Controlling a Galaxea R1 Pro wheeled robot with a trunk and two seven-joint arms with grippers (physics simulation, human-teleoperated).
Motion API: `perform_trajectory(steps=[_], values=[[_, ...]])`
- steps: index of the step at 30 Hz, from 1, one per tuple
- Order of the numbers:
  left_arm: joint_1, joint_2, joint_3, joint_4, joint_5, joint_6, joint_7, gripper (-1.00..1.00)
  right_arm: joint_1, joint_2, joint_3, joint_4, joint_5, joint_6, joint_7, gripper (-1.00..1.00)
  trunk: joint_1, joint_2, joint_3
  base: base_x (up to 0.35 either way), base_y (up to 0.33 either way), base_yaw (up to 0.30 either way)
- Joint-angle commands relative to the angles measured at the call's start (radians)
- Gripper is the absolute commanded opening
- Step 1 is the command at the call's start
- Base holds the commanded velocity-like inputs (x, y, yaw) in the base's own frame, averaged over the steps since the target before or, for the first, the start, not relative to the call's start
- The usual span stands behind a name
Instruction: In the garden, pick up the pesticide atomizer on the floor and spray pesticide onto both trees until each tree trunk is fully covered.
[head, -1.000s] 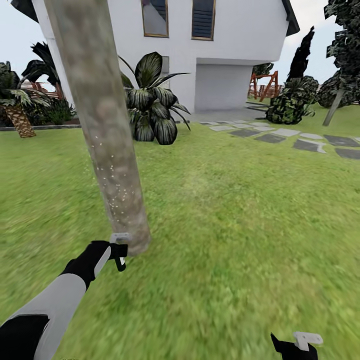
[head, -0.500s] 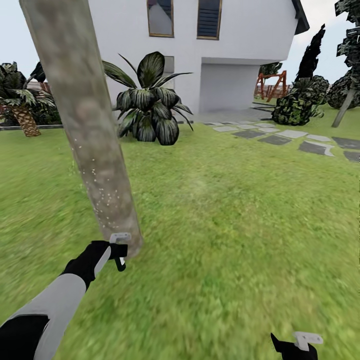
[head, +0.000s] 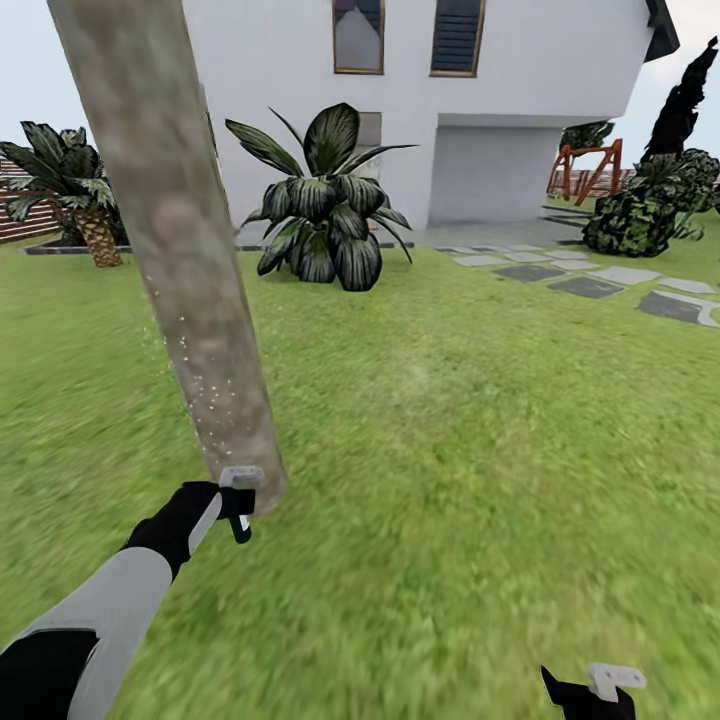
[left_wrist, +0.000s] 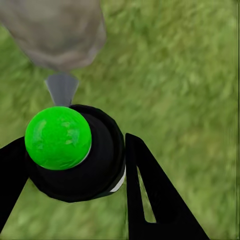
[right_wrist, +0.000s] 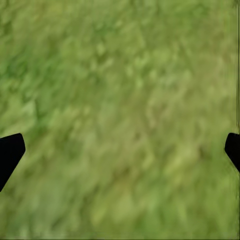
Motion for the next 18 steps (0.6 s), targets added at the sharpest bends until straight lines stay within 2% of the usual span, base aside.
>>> perform_trajectory(steps=[1, 8, 18], values=[[0.000, 0.000, 0.000, 0.000, 0.000, 0.000, 0.001, -1.00, 0.000, 0.000, 0.000, 0.000, 0.000, 0.000, 0.000, 1.00, 0.000, 0.000, 0.000, 0.171, -0.294, 0.021], [0.000, 0.000, 0.000, 0.000, 0.000, 0.000, 0.001, -1.00, 0.000, 0.000, 0.000, 0.000, 0.000, 0.000, 0.000, 1.00, 0.000, 0.000, 0.000, 0.121, -0.288, 0.016], [0.000, 0.000, 0.000, 0.000, 0.000, 0.000, 0.001, -1.00, 0.000, 0.000, 0.000, 0.000, 0.000, 0.000, 0.000, 1.00, 0.000, 0.000, 0.000, 0.114, -0.284, 0.261]])
